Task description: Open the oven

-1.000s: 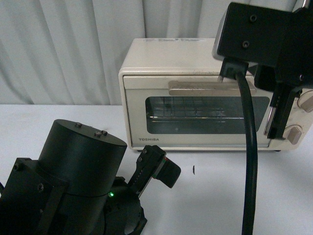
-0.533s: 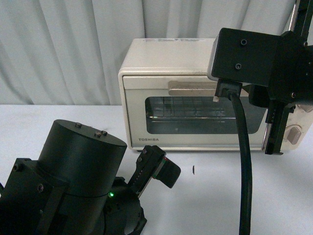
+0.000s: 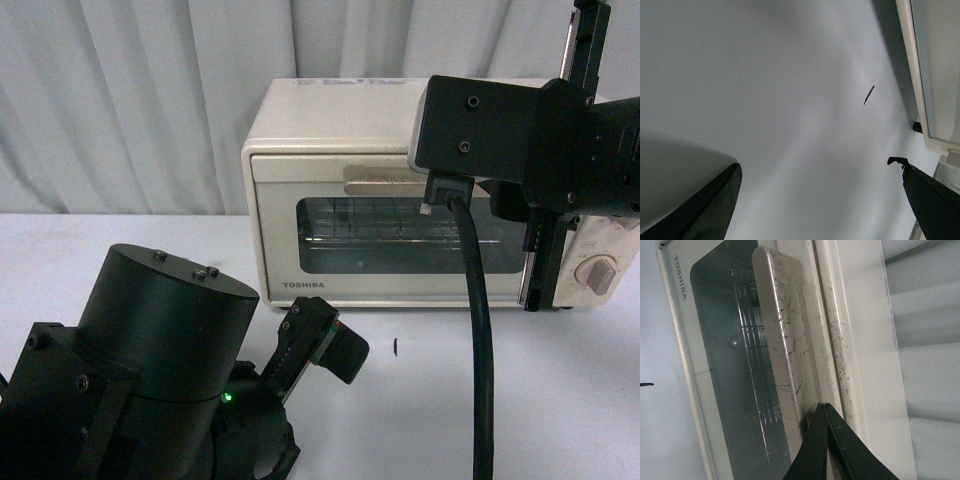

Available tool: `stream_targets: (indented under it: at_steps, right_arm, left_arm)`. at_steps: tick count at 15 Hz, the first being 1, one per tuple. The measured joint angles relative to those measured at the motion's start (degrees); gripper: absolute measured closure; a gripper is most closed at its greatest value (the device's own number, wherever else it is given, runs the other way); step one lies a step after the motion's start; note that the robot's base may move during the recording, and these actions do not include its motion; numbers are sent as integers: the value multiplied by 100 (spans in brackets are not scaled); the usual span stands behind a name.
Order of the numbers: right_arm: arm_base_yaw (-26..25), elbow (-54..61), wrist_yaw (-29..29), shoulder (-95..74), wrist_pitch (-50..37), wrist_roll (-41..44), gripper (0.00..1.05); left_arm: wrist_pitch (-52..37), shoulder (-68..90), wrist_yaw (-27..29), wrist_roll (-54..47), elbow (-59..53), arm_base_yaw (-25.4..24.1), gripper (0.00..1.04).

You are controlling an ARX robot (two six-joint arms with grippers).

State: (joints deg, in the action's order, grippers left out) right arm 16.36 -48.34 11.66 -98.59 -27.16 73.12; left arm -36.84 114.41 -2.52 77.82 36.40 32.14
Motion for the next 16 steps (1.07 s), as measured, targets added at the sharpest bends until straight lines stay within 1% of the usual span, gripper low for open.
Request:
stream_targets:
  at_steps: [4,8,12,14,16]
  right_arm:
    - [-68,-282,37,-188,151,0,103]
    - [-70,-326,66,-232,170,-33,103]
    - [-68,-166,90,-201,50,-166,103]
    - [-105,-22,221,-83,81,-297,103]
    - [-142,278,413,251,413,-632,103]
  left_arm:
    - [2,0,-2,0,0,0,7]
    - [2,0,0,0,0,0,7]
    - [2,0,0,0,0,0,7]
    - [2,0,0,0,0,0,7]
    - [2,0,0,0,0,0,7]
